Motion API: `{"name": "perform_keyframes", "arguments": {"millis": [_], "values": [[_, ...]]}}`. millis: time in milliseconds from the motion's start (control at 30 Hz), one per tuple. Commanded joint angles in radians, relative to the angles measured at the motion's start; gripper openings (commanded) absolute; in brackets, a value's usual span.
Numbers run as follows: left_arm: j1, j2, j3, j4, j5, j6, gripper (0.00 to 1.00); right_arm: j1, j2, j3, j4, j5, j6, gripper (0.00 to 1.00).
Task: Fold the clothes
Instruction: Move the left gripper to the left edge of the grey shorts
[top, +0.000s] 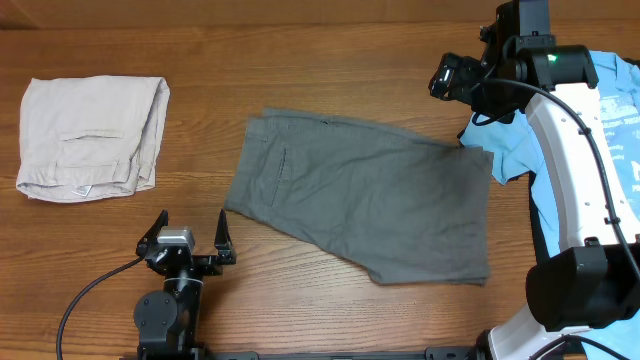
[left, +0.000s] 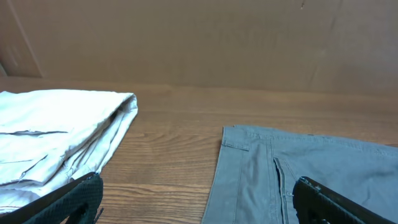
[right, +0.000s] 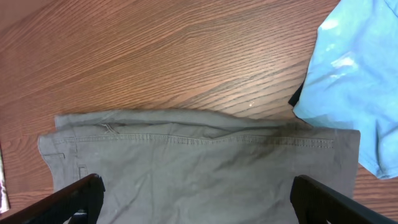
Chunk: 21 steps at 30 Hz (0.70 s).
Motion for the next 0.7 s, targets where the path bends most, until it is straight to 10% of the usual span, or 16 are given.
{"name": "perform_keyframes", "arguments": {"millis": [0, 367, 667], "values": [[0.008, -0.011, -0.006, 0.007, -0.007, -0.018, 1.00, 0.001, -0.003, 0.008, 0.001, 0.003, -0.002, 1.00], [0.008, -0.006, 0.175, -0.071, 0.330, -0.054, 1.00, 0.001, -0.003, 0.008, 0.001, 0.003, -0.002, 1.00], [0.008, 0.463, 0.979, -0.643, 0.274, -0.003, 1.00, 0.001, -0.003, 0.008, 0.001, 0.003, -0.002, 1.00]]}}
